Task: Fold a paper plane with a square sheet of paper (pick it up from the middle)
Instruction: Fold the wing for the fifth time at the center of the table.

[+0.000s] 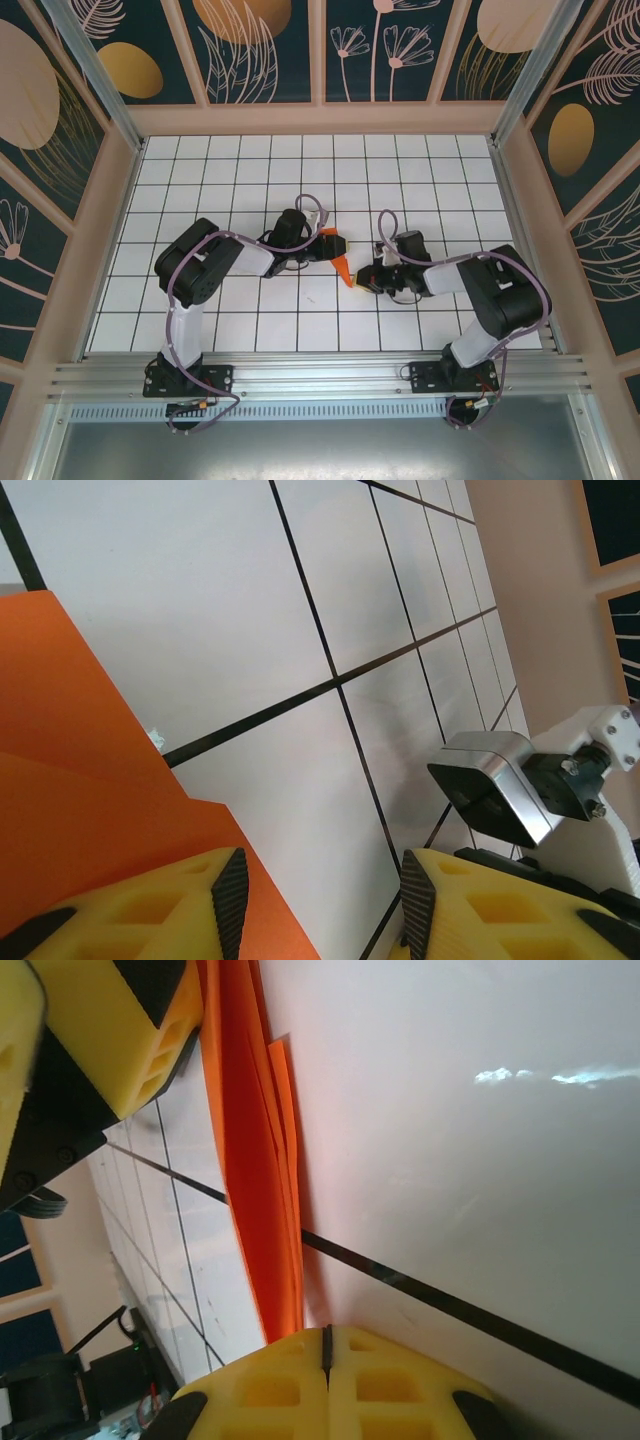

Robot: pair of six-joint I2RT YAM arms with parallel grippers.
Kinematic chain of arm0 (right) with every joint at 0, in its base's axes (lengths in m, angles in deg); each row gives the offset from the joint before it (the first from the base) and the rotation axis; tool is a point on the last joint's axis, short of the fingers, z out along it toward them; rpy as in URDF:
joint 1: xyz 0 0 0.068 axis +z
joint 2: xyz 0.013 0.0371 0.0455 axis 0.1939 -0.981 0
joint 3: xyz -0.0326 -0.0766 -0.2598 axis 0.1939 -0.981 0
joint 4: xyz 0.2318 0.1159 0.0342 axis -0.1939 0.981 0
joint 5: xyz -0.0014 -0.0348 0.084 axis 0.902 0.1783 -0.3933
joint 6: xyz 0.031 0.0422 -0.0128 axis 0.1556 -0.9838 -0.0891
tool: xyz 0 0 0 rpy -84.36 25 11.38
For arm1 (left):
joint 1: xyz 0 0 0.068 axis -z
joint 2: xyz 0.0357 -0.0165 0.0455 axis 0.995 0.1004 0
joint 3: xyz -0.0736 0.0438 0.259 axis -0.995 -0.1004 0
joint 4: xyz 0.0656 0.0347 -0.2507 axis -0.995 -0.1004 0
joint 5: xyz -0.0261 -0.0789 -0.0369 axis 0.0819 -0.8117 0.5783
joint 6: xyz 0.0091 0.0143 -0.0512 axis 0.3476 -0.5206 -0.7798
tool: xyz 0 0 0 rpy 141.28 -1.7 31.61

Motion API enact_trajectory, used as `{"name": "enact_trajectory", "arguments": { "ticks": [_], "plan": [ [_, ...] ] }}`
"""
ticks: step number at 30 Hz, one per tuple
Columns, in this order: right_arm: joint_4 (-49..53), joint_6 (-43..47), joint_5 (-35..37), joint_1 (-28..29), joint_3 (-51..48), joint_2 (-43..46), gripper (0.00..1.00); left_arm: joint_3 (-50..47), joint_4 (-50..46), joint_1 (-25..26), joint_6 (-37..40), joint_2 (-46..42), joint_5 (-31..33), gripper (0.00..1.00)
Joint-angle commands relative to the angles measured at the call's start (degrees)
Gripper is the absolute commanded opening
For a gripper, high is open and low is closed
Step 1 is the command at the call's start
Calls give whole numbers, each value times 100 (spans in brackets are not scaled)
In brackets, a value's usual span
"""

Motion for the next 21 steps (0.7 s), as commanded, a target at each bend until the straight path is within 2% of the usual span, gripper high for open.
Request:
{"name": "enact_trajectory", "arguments": {
  "ticks": [1, 4, 8, 16, 19, 21],
  "plan": [
    [893, 207, 639, 12, 101, 585, 0, -210, -284, -56, 91, 256, 13, 48],
    [929, 197, 442, 55, 326, 842, 1, -235, -261, -56, 60, 255, -7, 47],
    [595, -1, 162, 301, 623, 595, 1, -200, -246, -51, 0, 274, -15, 47],
    [142, -193, 253, 595, 900, -315, 1, -180, -268, -56, -76, 274, 2, 48],
    [373, -78, 453, 679, 1037, -595, 1, -182, -297, -56, -63, 274, 2, 48],
    [919, 75, 853, 687, 1160, -738, 0, -199, -313, -54, -65, 261, 18, 48]
  ]
}}
